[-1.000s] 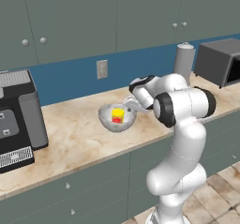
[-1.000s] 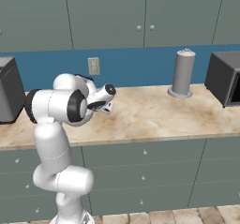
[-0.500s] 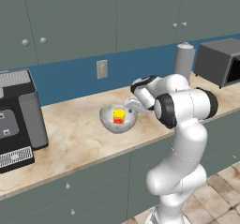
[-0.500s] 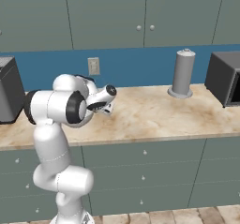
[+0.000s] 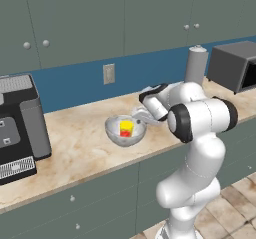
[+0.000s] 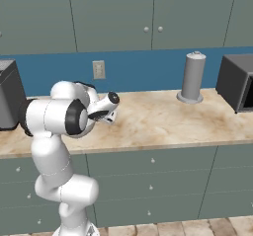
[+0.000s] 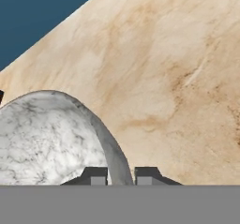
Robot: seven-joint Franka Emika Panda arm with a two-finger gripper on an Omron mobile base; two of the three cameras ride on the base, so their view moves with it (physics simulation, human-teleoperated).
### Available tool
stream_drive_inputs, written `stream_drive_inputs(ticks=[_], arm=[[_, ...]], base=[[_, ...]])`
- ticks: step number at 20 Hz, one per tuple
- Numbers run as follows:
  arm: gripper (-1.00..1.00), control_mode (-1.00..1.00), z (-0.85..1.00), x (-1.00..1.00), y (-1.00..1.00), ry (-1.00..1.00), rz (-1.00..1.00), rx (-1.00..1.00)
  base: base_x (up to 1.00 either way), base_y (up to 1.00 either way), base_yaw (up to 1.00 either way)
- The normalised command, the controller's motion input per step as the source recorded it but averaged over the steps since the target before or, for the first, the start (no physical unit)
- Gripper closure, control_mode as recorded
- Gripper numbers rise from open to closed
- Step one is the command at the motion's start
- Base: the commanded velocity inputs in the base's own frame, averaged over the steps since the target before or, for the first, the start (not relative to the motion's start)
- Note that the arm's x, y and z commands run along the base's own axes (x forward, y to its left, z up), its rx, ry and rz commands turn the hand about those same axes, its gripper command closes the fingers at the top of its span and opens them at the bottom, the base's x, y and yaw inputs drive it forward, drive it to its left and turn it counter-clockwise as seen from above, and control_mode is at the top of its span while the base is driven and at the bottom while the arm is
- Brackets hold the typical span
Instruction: Place the cup inside the bowl on the dining table and move the bowl to any counter.
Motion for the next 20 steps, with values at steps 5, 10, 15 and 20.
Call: stream_drive_inputs(ticks=[5,10,15,20], arm=[[-1.0,-1.0,0.0,0.0,0.15,0.0,0.0,0.0],[-1.0,-1.0,0.0,0.0,0.0,0.0,0.0,0.0],[-1.0,-1.0,0.03,-0.02,0.0,0.0,-0.02,0.0],[-1.0,-1.0,0.31,-0.36,-0.05,-0.02,-0.03,0.0]], base=[[0.0,0.0,0.0],[0.0,0.0,0.0],[0.0,0.0,0.0],[0.0,0.0,0.0]])
